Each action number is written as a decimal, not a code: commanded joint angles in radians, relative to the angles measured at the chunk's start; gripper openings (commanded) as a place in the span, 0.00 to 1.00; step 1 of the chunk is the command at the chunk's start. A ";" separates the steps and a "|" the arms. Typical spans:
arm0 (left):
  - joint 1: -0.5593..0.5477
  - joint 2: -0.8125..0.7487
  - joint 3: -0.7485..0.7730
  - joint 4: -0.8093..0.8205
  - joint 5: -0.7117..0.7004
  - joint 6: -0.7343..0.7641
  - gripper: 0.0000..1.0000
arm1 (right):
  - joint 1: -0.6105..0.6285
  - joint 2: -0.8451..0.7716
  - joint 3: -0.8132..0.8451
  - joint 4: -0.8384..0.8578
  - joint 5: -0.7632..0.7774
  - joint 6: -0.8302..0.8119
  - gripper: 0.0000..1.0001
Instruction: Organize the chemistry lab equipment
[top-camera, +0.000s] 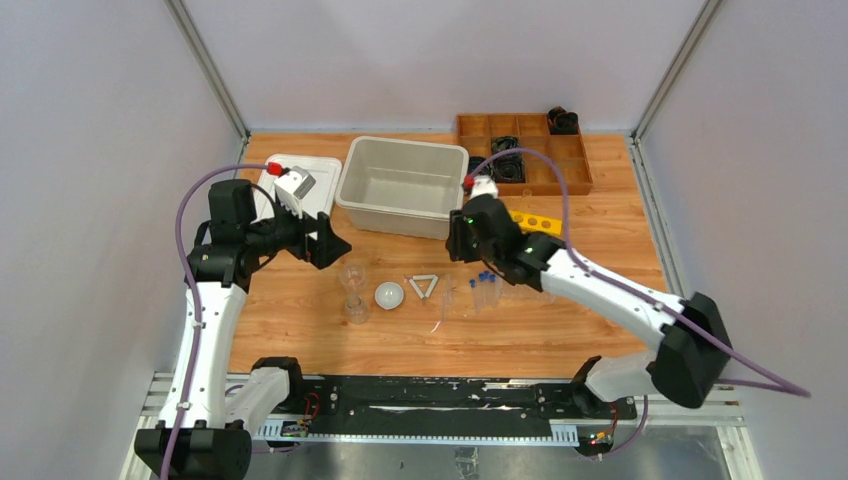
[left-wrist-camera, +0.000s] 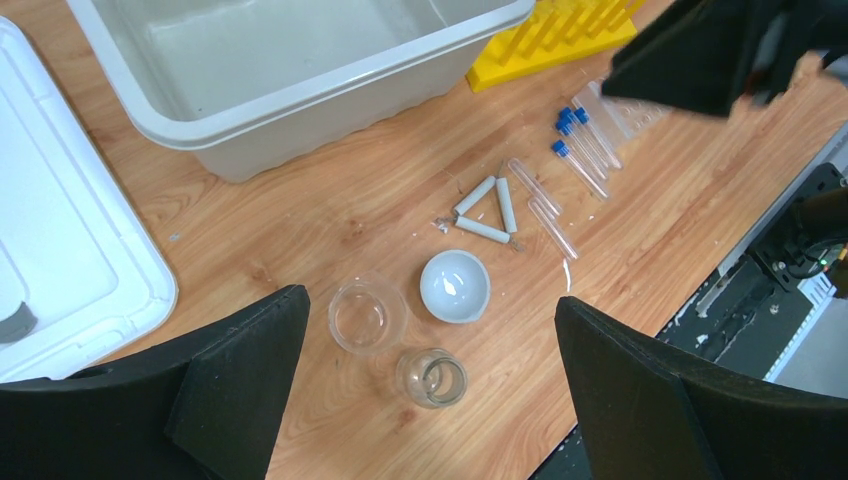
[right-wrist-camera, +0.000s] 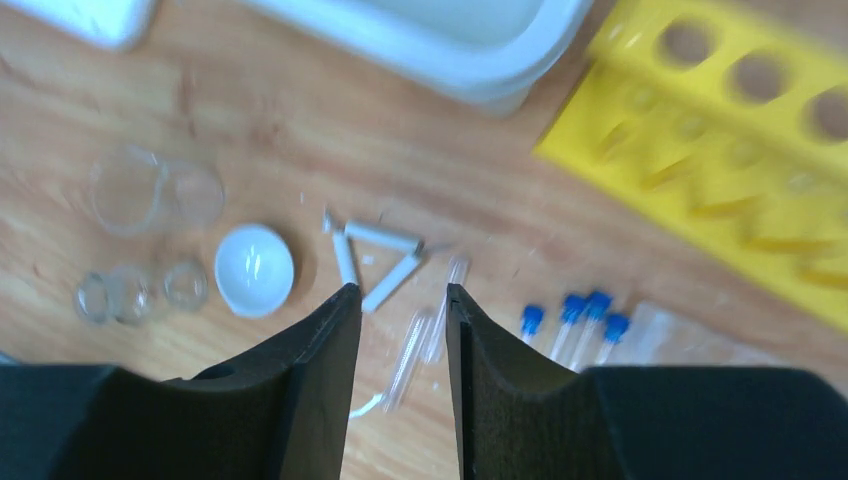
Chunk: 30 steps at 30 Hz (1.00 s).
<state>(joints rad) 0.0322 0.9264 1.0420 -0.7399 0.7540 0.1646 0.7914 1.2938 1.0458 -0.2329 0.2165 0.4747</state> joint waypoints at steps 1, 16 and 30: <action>0.003 -0.015 0.034 -0.008 -0.005 -0.007 1.00 | 0.081 0.115 -0.025 -0.072 -0.078 0.095 0.39; 0.003 -0.048 0.034 -0.024 -0.002 0.009 1.00 | 0.101 0.283 -0.107 0.006 -0.016 0.117 0.31; 0.003 -0.048 0.048 -0.029 0.001 0.010 1.00 | 0.102 0.379 -0.135 0.102 0.036 0.122 0.35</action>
<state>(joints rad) 0.0322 0.8909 1.0584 -0.7658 0.7475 0.1680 0.8814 1.6531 0.9314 -0.1658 0.2138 0.5838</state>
